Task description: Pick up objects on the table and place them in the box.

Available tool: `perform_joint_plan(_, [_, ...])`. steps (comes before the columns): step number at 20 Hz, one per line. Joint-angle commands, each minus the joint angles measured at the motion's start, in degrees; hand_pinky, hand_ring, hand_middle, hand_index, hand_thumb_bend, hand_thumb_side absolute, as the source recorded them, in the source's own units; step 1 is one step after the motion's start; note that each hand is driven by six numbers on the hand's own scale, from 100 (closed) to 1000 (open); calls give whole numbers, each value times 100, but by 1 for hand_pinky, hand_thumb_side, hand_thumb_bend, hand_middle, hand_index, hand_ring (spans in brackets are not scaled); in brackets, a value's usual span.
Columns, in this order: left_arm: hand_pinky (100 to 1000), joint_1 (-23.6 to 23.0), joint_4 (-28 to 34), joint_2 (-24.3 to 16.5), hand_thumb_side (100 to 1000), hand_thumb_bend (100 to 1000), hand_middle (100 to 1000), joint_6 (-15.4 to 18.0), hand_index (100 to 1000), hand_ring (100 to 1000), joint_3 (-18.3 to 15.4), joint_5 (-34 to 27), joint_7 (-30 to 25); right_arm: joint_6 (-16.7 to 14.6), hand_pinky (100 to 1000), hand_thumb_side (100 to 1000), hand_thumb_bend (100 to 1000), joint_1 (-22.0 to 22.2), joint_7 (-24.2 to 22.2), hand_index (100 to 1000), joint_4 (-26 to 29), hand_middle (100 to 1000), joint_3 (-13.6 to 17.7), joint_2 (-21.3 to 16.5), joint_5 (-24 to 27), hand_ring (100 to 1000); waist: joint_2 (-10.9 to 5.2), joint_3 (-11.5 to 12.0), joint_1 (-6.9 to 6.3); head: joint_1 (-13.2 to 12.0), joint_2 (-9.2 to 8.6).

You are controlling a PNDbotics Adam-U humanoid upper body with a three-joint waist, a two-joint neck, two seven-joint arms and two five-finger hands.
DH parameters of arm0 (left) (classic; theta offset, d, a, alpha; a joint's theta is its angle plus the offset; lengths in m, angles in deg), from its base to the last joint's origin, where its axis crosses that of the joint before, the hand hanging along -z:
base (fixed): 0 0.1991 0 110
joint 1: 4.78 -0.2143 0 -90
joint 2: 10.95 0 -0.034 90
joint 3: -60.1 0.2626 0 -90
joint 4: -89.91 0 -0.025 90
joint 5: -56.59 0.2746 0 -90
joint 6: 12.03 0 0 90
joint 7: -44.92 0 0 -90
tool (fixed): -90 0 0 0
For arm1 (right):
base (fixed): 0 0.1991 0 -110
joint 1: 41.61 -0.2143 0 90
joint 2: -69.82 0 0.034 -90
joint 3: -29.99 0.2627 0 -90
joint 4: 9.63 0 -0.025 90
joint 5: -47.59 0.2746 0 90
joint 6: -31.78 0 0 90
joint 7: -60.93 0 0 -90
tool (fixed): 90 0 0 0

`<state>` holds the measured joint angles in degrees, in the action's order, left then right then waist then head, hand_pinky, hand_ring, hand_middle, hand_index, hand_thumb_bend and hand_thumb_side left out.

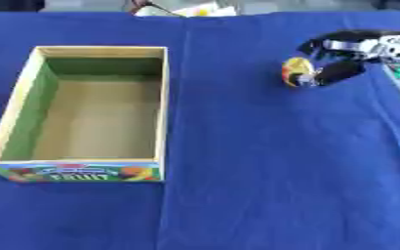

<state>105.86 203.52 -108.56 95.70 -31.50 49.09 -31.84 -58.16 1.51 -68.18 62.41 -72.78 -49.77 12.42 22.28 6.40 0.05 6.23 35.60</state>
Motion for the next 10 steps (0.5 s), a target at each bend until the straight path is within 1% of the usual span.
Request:
perform_joint_plan(1, [721,65,98,-46,1000,100,962,3,1000,940,5,12,-36,46,869,667,226,-94,168,1000,-137,896,59,-81,-259,854,-82,13,-15,30,-73])
perform_joint_plan(7, [719,64,98,-23,1000,100,961,-9,1000,939,14,26,-48,62,858,667,203,-142,508,1000,-296,896,115,-10,-560,841,-25,20,-17,37,-70])
perform_joint_plan(10, [718,67,98,-17,1000,100,960,-12,1000,939,22,26,-55,81,853,678,226,-172,604,1000,-330,895,113,8,-638,837,-4,18,-15,43,-83])
